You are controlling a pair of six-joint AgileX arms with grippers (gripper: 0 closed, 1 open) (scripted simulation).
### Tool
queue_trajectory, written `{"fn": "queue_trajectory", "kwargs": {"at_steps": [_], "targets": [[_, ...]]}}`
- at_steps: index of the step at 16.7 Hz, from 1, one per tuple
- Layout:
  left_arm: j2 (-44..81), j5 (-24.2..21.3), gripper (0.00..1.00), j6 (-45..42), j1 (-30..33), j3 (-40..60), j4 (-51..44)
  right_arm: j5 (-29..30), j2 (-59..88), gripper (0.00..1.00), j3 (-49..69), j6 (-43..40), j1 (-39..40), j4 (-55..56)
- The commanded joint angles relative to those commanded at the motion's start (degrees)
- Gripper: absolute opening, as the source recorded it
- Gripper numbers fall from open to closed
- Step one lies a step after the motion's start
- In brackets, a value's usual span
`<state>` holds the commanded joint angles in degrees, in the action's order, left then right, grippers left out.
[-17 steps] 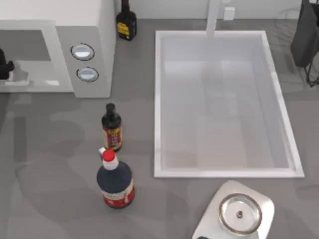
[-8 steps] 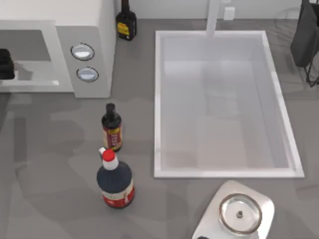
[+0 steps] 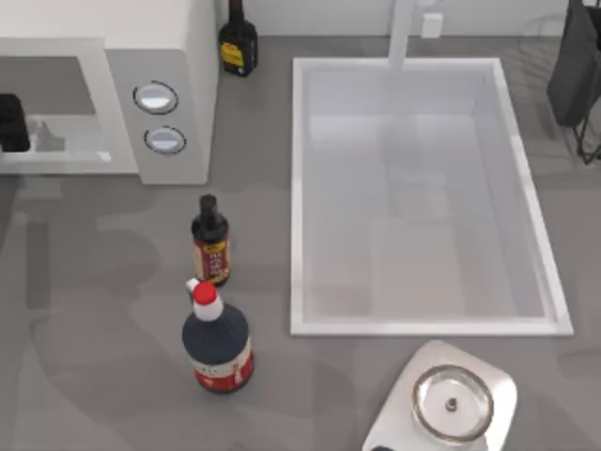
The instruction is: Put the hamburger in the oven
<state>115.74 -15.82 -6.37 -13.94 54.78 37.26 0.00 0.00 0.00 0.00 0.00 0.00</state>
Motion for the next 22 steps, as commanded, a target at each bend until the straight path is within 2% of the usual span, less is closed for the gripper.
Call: {"fn": "queue_trajectory", "kwargs": {"at_steps": [4, 10, 13, 15, 22], "targets": [[-7.9, -3.7, 1.0, -2.3, -3.9, -8.1, 1.4, 0.0, 0.0, 1.0, 0.0, 0.0, 0.0, 0.0], [-25.7, -8.6, 1.0, -4.3, -10.7, -32.2, 3.6, 0.0, 0.0, 1.0, 0.0, 0.0, 0.0, 0.0], [-32.1, -11.6, 1.0, -5.7, -14.8, -40.0, 4.0, 0.0, 0.0, 1.0, 0.0, 0.0, 0.0, 0.0], [-34.1, -13.4, 1.0, -6.6, -16.0, -42.0, 4.9, 0.0, 0.0, 1.0, 0.0, 0.0, 0.0, 0.0], [-35.3, -13.5, 1.0, -6.5, -15.8, -40.9, 2.8, 0.0, 0.0, 1.0, 0.0, 0.0, 0.0, 0.0]]}}
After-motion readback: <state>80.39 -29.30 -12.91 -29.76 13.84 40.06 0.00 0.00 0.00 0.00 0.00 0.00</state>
